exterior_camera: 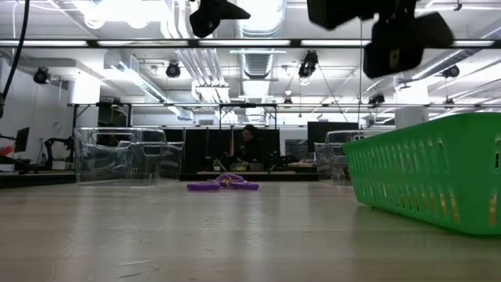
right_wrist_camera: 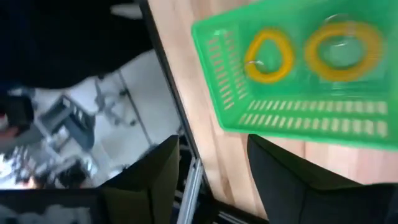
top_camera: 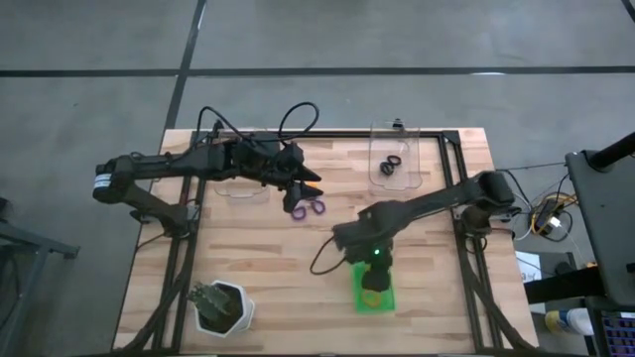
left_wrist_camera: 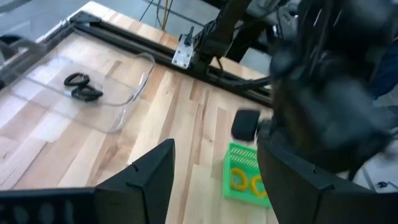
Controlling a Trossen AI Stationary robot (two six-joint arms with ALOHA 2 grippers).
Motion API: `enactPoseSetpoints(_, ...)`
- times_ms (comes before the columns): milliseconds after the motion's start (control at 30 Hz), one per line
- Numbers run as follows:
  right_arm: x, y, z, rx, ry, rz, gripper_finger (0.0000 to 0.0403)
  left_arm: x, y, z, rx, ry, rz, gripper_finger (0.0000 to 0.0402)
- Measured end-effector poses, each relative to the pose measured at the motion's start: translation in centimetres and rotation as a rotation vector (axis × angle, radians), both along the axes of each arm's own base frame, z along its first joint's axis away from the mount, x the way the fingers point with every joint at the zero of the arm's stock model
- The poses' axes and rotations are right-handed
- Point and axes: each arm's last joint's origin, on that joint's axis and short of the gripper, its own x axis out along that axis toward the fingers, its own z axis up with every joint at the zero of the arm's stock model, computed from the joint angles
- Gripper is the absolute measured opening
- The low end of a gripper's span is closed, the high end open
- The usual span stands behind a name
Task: Sort spring keychains
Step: Put the bottom left purple spring keychain into the left transparent bin
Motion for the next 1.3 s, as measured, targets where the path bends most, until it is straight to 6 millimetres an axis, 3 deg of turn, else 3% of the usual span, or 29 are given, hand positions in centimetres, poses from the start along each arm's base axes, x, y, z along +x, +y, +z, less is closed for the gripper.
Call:
enactPoseSetpoints(233, -2.1, -2.1, 4.8, -0.144, -0.163, -0.135, 0.0191, -0.1, 0.4, -1.4, 0.016, 0.111, 0.009, 0.0220)
enactPoseSetpoints(567, -4.3, -4.8, 9.5, -0.287, -0.407, -0.338, 0.0192, 1.5, 0.7, -7.3, 0.035, 0.479, -0.033, 0.0220)
enactPoseSetpoints(867, -4.5, -5.8, 10.9, -0.367, -0.521, -0.457, 0.0192, 2.5, 0.9, -10.0, 0.025, 0.600, -0.024, 0.0220)
enactPoseSetpoints(1167, -4.1, -5.9, 11.1, -0.357, -0.564, -0.467, 0.0192, 2.9, 1.4, -17.1, 0.068, 0.828, 0.004, 0.0220)
enactPoseSetpoints(1300, -4.1, -5.9, 11.1, -0.357, -0.564, -0.466, 0.0192, 3.5, 1.5, -19.3, 0.101, 0.853, -0.015, 0.0220)
